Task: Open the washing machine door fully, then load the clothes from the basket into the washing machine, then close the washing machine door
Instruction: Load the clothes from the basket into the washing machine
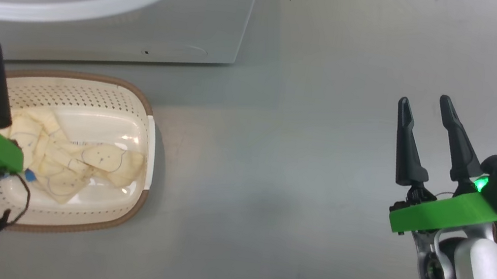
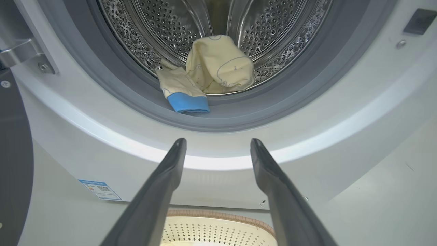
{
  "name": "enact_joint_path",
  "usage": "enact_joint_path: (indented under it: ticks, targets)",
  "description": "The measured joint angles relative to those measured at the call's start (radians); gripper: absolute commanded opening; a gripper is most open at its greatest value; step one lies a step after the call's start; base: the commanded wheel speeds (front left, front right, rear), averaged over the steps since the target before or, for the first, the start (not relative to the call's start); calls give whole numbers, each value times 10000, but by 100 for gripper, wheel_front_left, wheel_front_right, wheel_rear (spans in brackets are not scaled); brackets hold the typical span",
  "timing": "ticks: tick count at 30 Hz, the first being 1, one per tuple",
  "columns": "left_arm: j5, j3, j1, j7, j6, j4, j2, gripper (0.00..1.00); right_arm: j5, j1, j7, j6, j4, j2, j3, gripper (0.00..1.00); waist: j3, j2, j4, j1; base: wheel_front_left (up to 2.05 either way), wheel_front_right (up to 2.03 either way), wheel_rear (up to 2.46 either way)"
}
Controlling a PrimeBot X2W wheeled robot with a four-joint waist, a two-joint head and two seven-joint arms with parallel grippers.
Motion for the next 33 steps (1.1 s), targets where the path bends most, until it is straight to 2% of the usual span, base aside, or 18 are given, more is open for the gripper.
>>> enact_joint_path:
  ticks: [7,12,18,33]
  targets:
    - [-8,-117,1430,-205,13,-585,-364,100,-334,481,430,0,-117,0,-69,100,-755,0,293,0,0,0,0]
    - [-52,-174,1831,-276,13,-732,-485,100,-418,613,579,0,-240,0,-142,100,-1016,0,467,0,0,0,0]
    - [-61,-286,1895,-326,13,-671,-604,100,-418,918,782,0,-349,0,-171,100,-1275,0,706,0,0,0,0]
    - [-109,-313,1708,-349,13,-313,-683,100,-420,933,951,0,-518,0,-98,100,-1287,0,685,1,0,0,0]
